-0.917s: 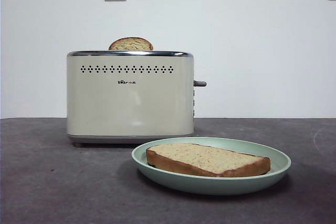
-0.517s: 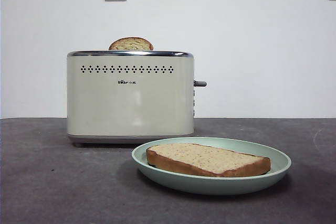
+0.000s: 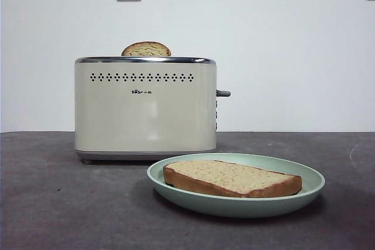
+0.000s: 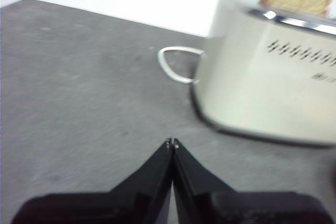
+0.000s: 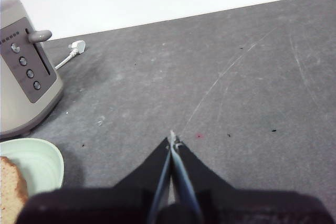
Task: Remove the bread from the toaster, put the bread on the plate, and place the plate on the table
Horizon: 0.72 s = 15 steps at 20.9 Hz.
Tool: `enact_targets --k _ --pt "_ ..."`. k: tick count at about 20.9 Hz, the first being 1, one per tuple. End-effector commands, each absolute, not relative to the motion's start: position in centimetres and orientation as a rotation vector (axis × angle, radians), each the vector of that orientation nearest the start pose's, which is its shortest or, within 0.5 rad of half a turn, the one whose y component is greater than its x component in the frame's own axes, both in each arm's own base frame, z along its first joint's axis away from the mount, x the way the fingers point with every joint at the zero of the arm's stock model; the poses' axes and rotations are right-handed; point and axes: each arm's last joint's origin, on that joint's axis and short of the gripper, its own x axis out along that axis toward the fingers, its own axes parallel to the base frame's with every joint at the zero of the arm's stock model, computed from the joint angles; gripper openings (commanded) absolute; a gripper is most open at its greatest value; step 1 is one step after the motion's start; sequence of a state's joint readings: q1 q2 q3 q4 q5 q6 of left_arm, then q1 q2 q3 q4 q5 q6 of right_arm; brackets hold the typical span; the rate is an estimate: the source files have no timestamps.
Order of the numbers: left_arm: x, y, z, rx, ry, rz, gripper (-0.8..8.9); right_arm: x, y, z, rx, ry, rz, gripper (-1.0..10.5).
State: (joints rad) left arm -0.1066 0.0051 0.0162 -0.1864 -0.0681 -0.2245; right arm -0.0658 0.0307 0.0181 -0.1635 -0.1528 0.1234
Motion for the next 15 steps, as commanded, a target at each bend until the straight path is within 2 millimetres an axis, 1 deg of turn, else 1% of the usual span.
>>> enact_targets --k 1,9,15 --pt "9.58 -0.77 14.66 -0.114 0.186 -0.014 -0.03 9.72 -0.21 14.67 0.14 0.2 0.07 0.0" --pt "9.58 -0.8 14.63 -0.087 0.188 -0.026 -0.03 9.72 -0.21 14.67 0.14 0.2 0.07 0.0" --pt "9.54 -1.14 14.64 -0.097 0.195 -0.142 -0.03 9.72 -0.21 14.67 0.14 0.2 0.071 0.0"
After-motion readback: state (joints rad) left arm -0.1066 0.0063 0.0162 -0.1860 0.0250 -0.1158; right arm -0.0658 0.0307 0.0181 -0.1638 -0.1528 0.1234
